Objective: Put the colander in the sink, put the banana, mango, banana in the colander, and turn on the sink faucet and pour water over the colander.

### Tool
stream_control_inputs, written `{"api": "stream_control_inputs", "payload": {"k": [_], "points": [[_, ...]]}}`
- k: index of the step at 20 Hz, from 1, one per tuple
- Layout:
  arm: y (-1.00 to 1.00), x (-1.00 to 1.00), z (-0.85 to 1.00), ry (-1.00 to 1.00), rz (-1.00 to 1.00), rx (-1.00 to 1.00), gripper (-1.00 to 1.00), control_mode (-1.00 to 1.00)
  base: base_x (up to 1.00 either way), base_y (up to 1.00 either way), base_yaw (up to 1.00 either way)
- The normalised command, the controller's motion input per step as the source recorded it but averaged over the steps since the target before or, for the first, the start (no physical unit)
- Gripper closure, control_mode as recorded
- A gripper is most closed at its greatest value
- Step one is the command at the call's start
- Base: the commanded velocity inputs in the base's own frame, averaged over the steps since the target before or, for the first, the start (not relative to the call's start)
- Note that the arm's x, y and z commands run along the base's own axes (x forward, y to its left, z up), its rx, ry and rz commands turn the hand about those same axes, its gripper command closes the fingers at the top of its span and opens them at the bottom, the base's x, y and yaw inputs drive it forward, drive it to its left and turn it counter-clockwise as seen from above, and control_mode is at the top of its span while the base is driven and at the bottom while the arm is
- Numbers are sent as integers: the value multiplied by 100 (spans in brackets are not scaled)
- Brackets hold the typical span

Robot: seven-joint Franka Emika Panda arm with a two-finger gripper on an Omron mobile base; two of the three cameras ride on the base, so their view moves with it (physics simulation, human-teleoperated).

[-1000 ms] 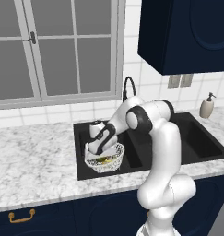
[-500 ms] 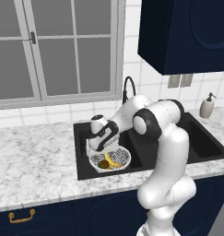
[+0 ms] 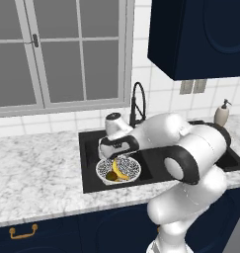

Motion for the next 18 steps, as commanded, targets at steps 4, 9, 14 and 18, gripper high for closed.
{"api": "stream_control_inputs", "payload": {"k": [4, 9, 14, 18], "points": [[-16, -26, 100, -24, 5, 0, -100, -100, 0, 0, 0], [4, -9, 99, -23, -10, 3, -100, -100, 0, 0, 0], [26, 0, 97, -36, -22, 15, -100, -100, 0, 0, 0], [27, 0, 97, -45, -23, 29, -100, -100, 0, 0, 0]]}}
